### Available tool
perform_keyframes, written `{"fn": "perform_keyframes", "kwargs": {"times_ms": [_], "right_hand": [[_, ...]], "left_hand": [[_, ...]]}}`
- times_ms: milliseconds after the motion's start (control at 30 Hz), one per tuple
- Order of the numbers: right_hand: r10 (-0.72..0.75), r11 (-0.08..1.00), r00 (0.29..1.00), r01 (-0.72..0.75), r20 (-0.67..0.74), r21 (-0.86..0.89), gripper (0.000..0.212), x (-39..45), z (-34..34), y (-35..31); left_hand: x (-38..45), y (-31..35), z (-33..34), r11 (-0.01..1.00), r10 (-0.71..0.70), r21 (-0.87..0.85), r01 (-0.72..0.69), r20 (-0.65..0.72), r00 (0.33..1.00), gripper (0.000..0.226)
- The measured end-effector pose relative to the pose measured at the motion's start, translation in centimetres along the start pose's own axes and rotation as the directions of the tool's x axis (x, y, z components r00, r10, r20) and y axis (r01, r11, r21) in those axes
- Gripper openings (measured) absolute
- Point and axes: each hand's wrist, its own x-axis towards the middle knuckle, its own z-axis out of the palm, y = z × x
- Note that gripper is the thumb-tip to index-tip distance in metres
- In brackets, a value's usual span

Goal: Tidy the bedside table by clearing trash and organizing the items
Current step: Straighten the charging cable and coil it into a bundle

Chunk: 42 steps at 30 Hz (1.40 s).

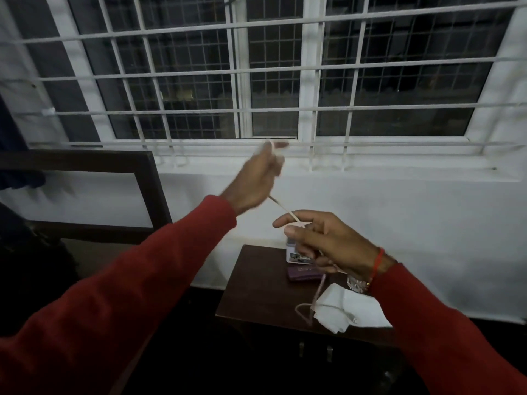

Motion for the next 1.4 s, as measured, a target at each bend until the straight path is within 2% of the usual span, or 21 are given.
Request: {"fn": "perform_keyframes", "kwargs": {"times_ms": [100,167,233,300,367,433,500,567,600,667,700,767,867,900,1033,1133,1200,1233,1300,1333,1400], "right_hand": [[-0.012,0.993,1.000,0.015,0.022,-0.113,0.020,-0.7,-0.8,-2.2],[-0.095,0.970,0.986,0.060,-0.139,-0.236,0.017,-0.6,-1.8,-3.0],[-0.171,0.958,0.926,0.076,-0.338,-0.277,0.018,-0.5,-3.1,-3.0],[-0.155,0.980,0.882,0.081,-0.446,-0.181,0.021,-0.3,-3.9,-2.5],[-0.085,0.996,0.891,0.060,-0.445,-0.071,0.024,0.0,-3.3,-1.4],[0.003,1.000,0.928,-0.012,-0.372,-0.023,0.028,0.1,-1.9,0.1],[0.110,0.989,0.972,-0.127,-0.207,-0.070,0.030,-0.4,-0.2,1.3],[0.181,0.964,0.984,-0.178,-0.006,-0.197,0.024,-1.3,1.1,1.7],[0.183,0.956,0.981,-0.162,0.062,-0.245,0.021,-1.7,1.4,1.5],[0.116,0.955,0.991,-0.093,0.063,-0.283,0.019,-2.2,1.1,0.2],[0.047,0.953,0.999,-0.041,0.013,-0.302,0.019,-2.3,0.6,-0.7],[-0.109,0.931,0.986,0.056,-0.126,-0.362,0.015,-2.3,-0.9,-2.4],[-0.247,0.907,0.913,0.099,-0.325,-0.410,0.013,-1.8,-3.2,-3.8],[-0.243,0.923,0.893,0.093,-0.379,-0.374,0.015,-1.7,-3.8,-3.6],[-0.102,0.984,0.904,0.029,-0.416,-0.178,0.028,-0.4,-2.7,-0.9],[0.034,0.968,0.974,-0.088,-0.223,-0.234,0.025,-0.9,0.7,2.2],[0.133,0.955,0.991,-0.127,0.004,-0.267,0.017,-1.9,2.8,3.2],[0.130,0.949,0.989,-0.104,0.069,-0.297,0.013,-2.3,3.2,3.2],[0.036,0.932,0.998,-0.018,0.044,-0.362,0.017,-2.6,2.9,2.2],[-0.032,0.923,0.999,0.024,-0.016,-0.383,0.020,-2.6,2.3,1.5],[-0.150,0.897,0.977,0.070,-0.152,-0.436,0.024,-2.7,0.1,0.1]], "left_hand": [[-2.2,-0.5,1.2,0.938,-0.135,0.346,-0.006,0.383,0.914,0.049],[-3.8,0.1,1.7,0.949,-0.312,0.218,0.227,0.565,0.764,0.079],[-5.0,0.9,2.0,0.864,-0.311,-0.064,0.500,0.713,0.629,0.088],[-5.6,1.9,2.1,0.725,-0.166,-0.352,0.592,0.744,0.647,0.067],[-5.4,3.1,2.0,0.540,-0.065,-0.593,0.598,0.679,0.731,0.049],[-4.4,3.8,2.1,0.379,-0.123,-0.739,0.557,0.556,0.822,0.044],[-3.3,3.8,1.9,0.322,-0.219,-0.833,0.450,0.397,0.891,0.042],[-2.4,3.0,1.8,0.416,-0.270,-0.847,0.332,0.234,0.934,0.041],[-2.2,2.4,1.7,0.551,-0.271,-0.783,0.288,0.159,0.949,0.043],[-2.4,1.4,1.5,0.897,-0.206,-0.381,0.223,0.085,0.975,0.057],[-2.9,1.0,1.4,0.970,-0.179,-0.136,0.200,0.152,0.972,0.068],[-4.0,0.4,1.6,0.968,-0.247,0.051,0.248,0.403,0.881,0.093],[-5.8,0.5,2.1,0.829,-0.269,-0.146,0.540,0.742,0.614,0.106],[-6.1,0.8,2.3,0.764,-0.226,-0.224,0.606,0.786,0.575,0.103],[-5.9,2.9,2.8,0.502,-0.058,-0.591,0.631,0.705,0.706,0.068],[-4.7,3.7,3.2,0.376,-0.079,-0.766,0.521,0.533,0.842,0.044],[-4.0,3.2,3.5,0.469,-0.151,-0.788,0.399,0.373,0.915,0.037],[-3.7,2.6,3.4,0.658,-0.167,-0.691,0.301,0.255,0.952,0.038],[-3.8,1.5,2.9,0.984,-0.065,-0.155,0.085,0.130,0.989,0.051],[-4.0,1.1,2.6,0.996,-0.039,0.084,0.023,0.193,0.980,0.063],[-5.0,0.3,2.3,0.968,-0.201,0.225,0.110,0.440,0.875,0.083]]}}
